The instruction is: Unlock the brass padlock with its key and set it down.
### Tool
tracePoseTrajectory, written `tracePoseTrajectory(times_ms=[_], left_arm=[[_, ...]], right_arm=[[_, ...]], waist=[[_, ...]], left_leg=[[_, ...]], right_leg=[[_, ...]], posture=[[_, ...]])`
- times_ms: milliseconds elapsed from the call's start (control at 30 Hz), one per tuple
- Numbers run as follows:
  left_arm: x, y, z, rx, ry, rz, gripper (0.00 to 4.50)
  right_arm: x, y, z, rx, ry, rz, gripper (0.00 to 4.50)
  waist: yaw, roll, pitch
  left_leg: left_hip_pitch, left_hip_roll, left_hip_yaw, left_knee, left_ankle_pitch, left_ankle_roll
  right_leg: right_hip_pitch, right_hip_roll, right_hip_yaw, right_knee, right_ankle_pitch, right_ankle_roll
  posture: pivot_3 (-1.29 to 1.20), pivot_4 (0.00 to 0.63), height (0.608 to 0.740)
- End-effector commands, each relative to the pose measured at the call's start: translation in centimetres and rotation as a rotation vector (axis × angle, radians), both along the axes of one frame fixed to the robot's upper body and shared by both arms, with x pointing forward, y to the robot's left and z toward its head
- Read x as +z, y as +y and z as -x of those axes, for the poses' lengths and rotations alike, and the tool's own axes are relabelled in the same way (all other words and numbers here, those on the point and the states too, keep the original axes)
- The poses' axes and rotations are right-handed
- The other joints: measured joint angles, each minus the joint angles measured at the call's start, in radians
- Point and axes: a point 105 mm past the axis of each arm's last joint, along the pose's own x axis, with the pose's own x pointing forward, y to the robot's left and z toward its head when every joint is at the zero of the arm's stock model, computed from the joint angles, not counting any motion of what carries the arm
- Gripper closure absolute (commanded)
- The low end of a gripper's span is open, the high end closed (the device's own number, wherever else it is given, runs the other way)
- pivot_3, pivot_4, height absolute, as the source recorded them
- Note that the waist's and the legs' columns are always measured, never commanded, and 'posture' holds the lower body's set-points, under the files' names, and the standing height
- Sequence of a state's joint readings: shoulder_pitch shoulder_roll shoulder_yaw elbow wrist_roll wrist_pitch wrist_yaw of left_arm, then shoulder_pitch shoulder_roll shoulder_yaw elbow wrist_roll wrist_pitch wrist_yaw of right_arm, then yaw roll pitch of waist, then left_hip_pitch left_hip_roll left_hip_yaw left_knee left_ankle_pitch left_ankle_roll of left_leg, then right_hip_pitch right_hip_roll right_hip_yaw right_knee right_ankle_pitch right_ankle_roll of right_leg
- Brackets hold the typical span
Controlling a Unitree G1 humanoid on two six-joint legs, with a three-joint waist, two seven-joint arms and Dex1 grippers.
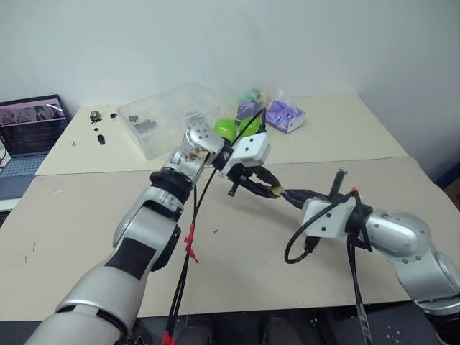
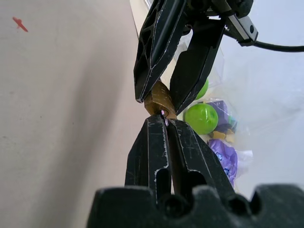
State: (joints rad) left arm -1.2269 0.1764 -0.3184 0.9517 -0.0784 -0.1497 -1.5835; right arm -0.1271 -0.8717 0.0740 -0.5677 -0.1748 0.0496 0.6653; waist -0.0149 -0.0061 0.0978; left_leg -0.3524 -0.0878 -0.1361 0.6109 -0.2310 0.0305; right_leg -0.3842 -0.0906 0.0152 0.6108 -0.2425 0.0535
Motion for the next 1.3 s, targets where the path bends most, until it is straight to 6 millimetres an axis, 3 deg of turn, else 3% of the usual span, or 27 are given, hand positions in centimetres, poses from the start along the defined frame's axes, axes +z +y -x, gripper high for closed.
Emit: tracePoseTrajectory(times_ms=[33,200,233,300,533,600,800,1000,1167,1300], left_arm=[[1.9,-0.1,-0.3,0.0,-0.047,0.034,3.32],[1.8,-0.1,-0.2,-0.004,-0.045,0.03,3.32],[1.7,-0.1,-0.2,-0.005,-0.045,0.029,3.32],[1.7,0.0,-0.2,-0.005,-0.044,0.027,3.32],[1.7,-0.1,-0.3,0.002,-0.051,0.028,3.32],[1.7,-0.1,-0.3,0.004,-0.05,0.027,3.32],[1.6,-0.6,-0.2,0.002,-0.043,0.03,3.32],[2.8,-1.7,0.2,-0.01,0.011,0.055,3.32],[4.0,-2.0,0.5,0.017,0.195,0.063,3.32],[4.4,-1.4,1.6,0.046,0.444,0.017,3.32]], right_arm=[[1.1,-1.0,-0.1,-0.008,-0.08,0.01,4.33],[1.8,-1.4,-0.1,0.003,-0.087,-0.02,4.33],[1.9,-1.4,-0.1,0.007,-0.093,-0.023,3.79],[2.2,-1.3,-0.2,0.009,-0.102,-0.025,3.24],[3.4,-2.0,-0.4,-0.003,-0.156,-0.011,0.71],[3.5,-2.0,-0.2,0.008,-0.156,-0.005,0.2],[2.8,-0.6,0.3,0.082,-0.227,0.095,0.2],[1.6,0.5,0.9,0.136,-0.242,0.115,0.2],[1.7,0.7,0.9,0.147,-0.274,0.114,0.2],[2.0,0.7,1.0,0.15,-0.317,0.122,0.2]], waist=[[0.0,0.0,0.0],[0.0,-0.001,0.001],[0.0,-0.001,0.001],[-0.001,-0.001,0.001],[0.0,-0.001,0.001],[0.0,-0.001,0.001],[0.0,-0.001,0.0],[0.0,-0.001,0.001],[-0.001,-0.001,0.001],[-0.008,-0.001,0.001]], left_leg=[[0.0,0.0,0.0,0.0,0.0,0.0],[0.0,0.0,0.0,0.0,0.0,0.0],[0.0,0.0,0.0,0.0,0.0,0.0],[0.0,0.0,0.0,0.0,0.0,0.0],[0.0,0.0,0.0,0.0,0.0,0.0],[0.0,0.0,0.001,0.0,0.0,0.0],[0.0,0.0,0.001,0.0,0.0,0.0],[0.0,0.0,0.001,0.0,0.0,0.0],[0.0,0.0,0.001,0.001,0.0,0.0],[0.0,0.0,0.001,0.0,0.0,0.0]], right_leg=[[0.0,0.0,0.0,0.0,0.0,0.0],[0.0,0.0,0.0,0.0,0.0,0.0],[0.0,0.0,0.0,0.0,0.0,0.0],[0.0,0.0,0.0,0.0,0.0,0.0],[0.0,0.0,0.0,0.0,0.0,0.0],[0.0,0.0,0.0,0.0,0.0,0.0],[0.0,0.0,0.0,0.0,0.0,0.0],[0.0,0.0,0.0,0.0,0.0,0.0],[0.0,0.0,0.0,0.0,0.0,0.0],[0.0,0.001,0.0,0.0,0.0,0.0]], posture=[[0.0,0.15,0.74],[0.0,0.15,0.74],[0.0,0.15,0.74],[0.0,0.15,0.74],[0.0,0.15,0.74],[0.0,0.15,0.74],[0.0,0.15,0.74],[0.0,0.15,0.74],[0.0,0.15,0.74],[0.0,0.15,0.74]])
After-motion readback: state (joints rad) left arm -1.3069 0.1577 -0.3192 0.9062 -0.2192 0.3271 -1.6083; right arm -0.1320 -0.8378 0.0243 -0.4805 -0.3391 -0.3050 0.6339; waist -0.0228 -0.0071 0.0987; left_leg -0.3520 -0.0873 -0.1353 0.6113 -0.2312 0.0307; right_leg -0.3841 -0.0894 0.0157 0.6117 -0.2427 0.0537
